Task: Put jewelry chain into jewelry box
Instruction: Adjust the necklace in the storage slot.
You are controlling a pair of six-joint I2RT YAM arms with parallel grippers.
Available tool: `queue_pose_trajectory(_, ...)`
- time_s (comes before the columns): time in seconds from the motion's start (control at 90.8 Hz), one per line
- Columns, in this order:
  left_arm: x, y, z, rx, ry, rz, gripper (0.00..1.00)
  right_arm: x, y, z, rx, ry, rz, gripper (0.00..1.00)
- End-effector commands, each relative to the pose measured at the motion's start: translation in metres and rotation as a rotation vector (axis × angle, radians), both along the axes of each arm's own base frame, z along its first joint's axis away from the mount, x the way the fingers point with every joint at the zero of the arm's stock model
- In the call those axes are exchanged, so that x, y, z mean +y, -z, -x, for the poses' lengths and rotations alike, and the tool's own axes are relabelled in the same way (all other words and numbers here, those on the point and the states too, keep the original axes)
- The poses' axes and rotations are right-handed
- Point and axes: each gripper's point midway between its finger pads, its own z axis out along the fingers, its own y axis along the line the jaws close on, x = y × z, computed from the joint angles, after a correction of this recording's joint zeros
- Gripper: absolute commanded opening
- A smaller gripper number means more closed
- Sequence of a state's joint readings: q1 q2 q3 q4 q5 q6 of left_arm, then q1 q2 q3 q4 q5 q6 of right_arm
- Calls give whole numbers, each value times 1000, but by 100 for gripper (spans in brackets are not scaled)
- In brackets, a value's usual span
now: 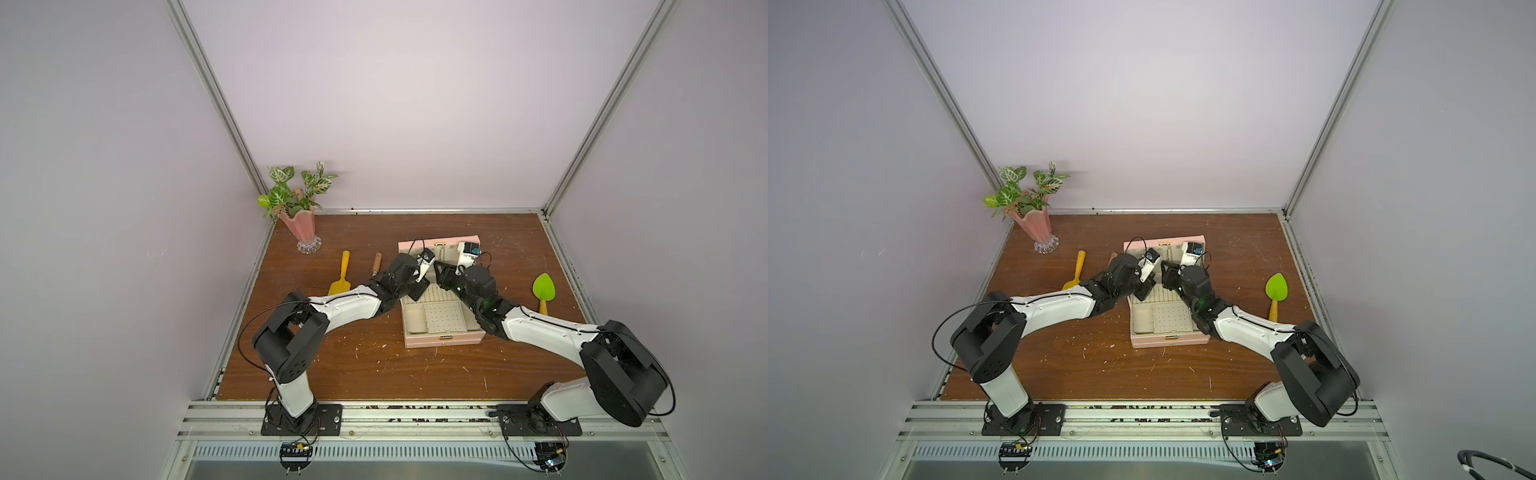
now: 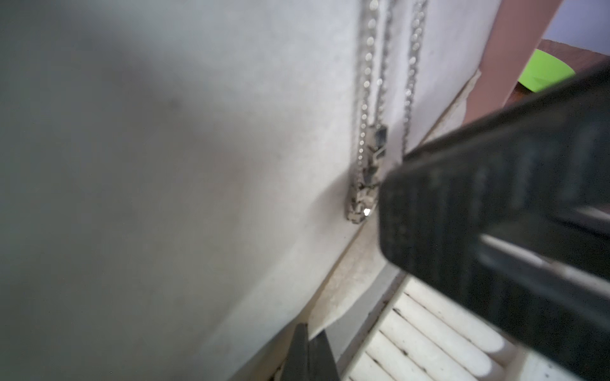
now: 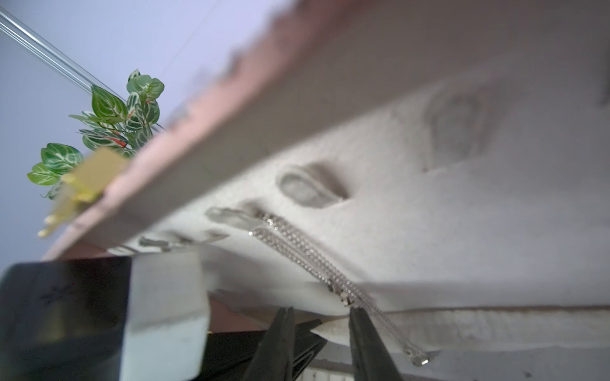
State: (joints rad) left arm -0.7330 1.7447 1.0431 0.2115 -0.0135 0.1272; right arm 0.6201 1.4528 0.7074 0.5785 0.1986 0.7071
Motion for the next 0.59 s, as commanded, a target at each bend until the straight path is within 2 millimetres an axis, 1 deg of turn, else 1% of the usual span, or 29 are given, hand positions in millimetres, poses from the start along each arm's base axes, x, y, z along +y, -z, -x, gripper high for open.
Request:
queue_pose_trajectory(0.0,-6,-20,-1,-22,17,88,1,-5,-13,-13,-38,45,5,32)
queue_pose_trajectory(0.242,-6,-20,1,-19,21,90,1,-6,-12,-20,-46,60,21,33)
queue_pose_trajectory(0.484,-11,-19,5,-14,58,97,1,2,-14,-28,-39,51,16,32)
queue_pose_trajectory(0.583,-13,-19,5,-14,68,97,1,6,-12,-31,-29,44,21,29)
